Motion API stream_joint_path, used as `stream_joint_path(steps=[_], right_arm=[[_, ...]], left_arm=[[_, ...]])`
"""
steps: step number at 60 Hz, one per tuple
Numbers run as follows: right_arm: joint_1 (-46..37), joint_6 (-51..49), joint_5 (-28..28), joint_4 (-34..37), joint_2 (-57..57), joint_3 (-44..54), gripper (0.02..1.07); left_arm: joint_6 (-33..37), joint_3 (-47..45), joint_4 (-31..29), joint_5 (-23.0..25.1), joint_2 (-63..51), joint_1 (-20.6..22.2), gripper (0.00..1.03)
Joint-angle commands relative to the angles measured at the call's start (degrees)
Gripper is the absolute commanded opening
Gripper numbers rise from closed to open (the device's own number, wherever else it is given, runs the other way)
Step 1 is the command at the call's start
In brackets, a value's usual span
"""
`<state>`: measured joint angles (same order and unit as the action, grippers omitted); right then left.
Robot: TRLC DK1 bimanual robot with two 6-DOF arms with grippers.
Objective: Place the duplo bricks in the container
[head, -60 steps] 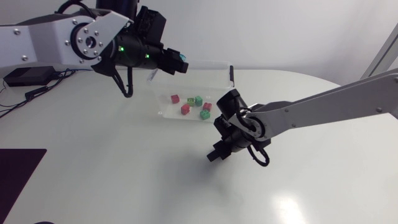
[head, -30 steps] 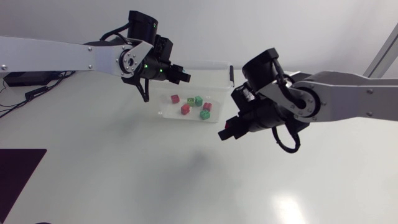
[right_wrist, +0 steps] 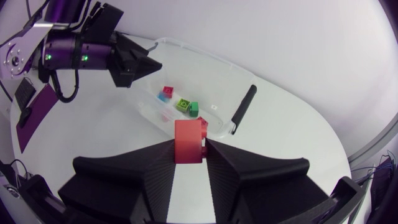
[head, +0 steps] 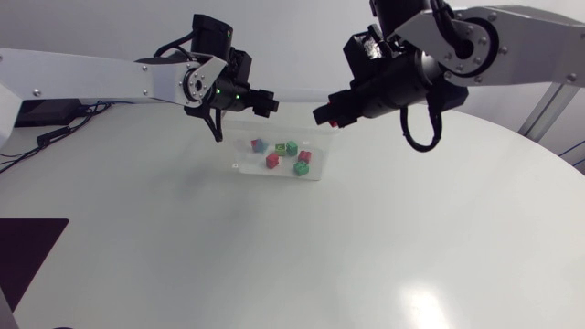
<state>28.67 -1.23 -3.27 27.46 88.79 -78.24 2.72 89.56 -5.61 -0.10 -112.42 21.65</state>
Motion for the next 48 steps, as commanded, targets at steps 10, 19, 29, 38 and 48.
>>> stream_joint_path(steps=[10,19,29,38,48], right_arm=[[-1.95,1.94,-0.34,0.13,8.85,-7.81,0.34],[-2.83,1.85,-0.34,-1.27,13.95,-12.47,0.34],[-2.91,1.76,-0.34,-2.15,18.96,-18.09,0.34],[-2.91,1.59,-0.69,-3.38,24.67,-22.4,0.36],[-2.83,1.67,-2.18,-3.47,28.1,-24.68,0.8]], left_arm=[[-2.19,-7.64,0.07,-1.48,13.98,-0.12,0.98],[-2.19,-12.48,-1.6,-3.86,22.42,0.06,0.98],[-2.19,-17.75,-3.89,-5.79,30.24,-0.47,0.98],[-2.19,-23.82,-4.06,-5.97,37.1,-1.96,0.98],[-1.93,-27.86,-5.29,-6.49,42.81,-3.19,0.98]])
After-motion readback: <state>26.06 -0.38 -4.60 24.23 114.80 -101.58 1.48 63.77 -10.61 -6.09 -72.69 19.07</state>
